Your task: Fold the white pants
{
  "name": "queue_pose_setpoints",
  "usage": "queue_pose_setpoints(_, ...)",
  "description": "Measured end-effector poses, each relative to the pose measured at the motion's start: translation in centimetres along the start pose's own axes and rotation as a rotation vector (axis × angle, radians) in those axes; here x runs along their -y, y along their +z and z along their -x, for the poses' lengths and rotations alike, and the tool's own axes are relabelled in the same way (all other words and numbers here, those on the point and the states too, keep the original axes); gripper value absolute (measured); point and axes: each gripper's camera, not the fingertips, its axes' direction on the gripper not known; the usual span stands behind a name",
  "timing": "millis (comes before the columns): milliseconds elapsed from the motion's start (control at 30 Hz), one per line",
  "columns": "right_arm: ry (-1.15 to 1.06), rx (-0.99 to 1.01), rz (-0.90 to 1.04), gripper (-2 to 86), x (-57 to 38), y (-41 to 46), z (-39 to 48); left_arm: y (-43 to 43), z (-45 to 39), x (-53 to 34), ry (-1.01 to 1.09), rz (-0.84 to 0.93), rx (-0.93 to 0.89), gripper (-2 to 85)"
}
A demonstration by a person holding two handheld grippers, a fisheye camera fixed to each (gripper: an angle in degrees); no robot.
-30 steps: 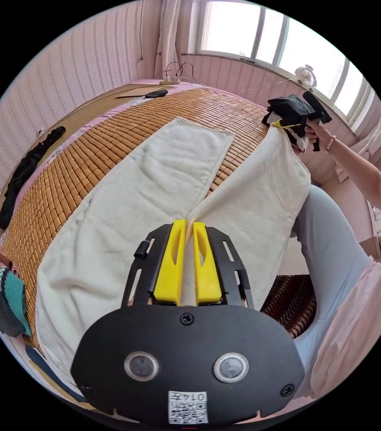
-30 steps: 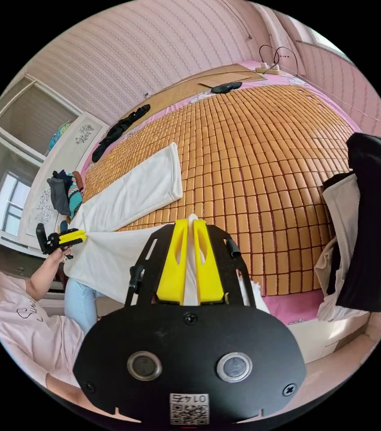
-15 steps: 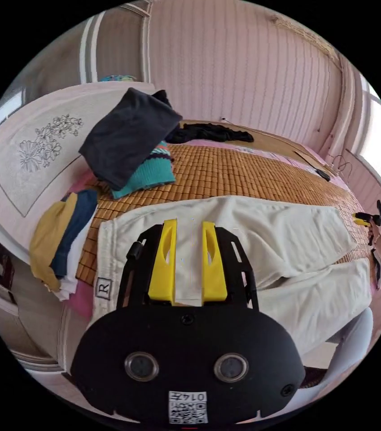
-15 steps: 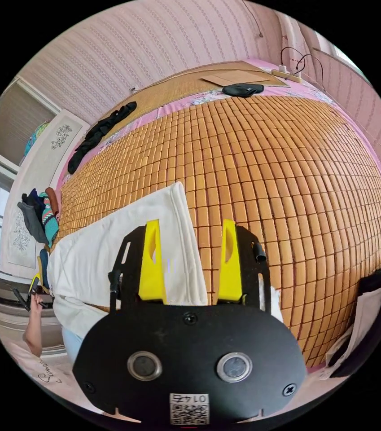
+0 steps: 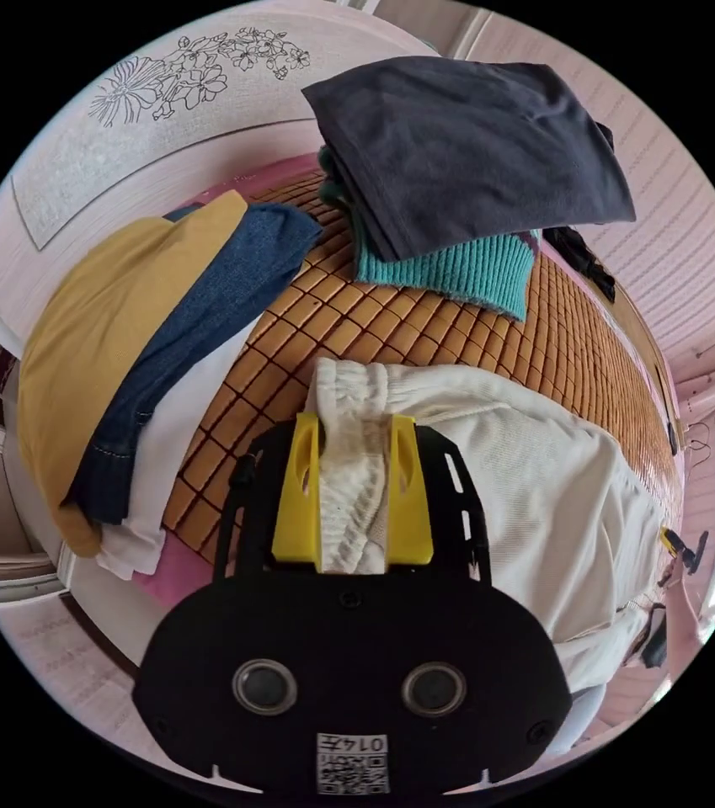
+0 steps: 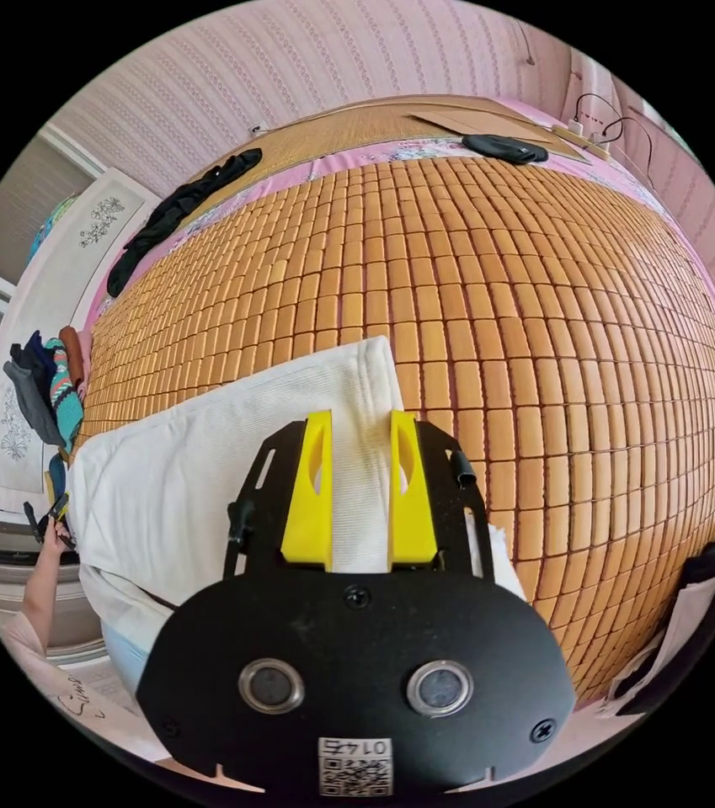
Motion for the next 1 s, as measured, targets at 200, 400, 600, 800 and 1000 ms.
queue_pose_setpoints(200,0.014,0.020,-0.082,1.7,0.3,-3.2,-1.5,-4.6,-2.9,1.1,0.166,-0.139,0.069,-0.8)
queue_pose_setpoints(400,0.161,0.014,-0.263,2.1,1.9,-6.8,-4.3,-2.6,-7.6,4.8,0.242,-0.186,0.080,0.2)
queue_pose_setpoints(600,0.235,0.126,-0.238,7.1,0.3,-6.7,-6.8,-1.0,-5.3,3.8,0.164,-0.143,0.106,4.7)
queue_pose_setpoints(800,0.108,0.097,-0.105,11.0,-13.3,-10.2,-10.3,-9.6,1.2,-5.2,0.206,-0.209,0.048,6.2)
queue_pose_setpoints(1000,0.367,0.074,0.029,15.3,-31.5,-12.3,-16.7,-11.4,11.2,-17.9,-0.045,-0.063,-0.021,7.3)
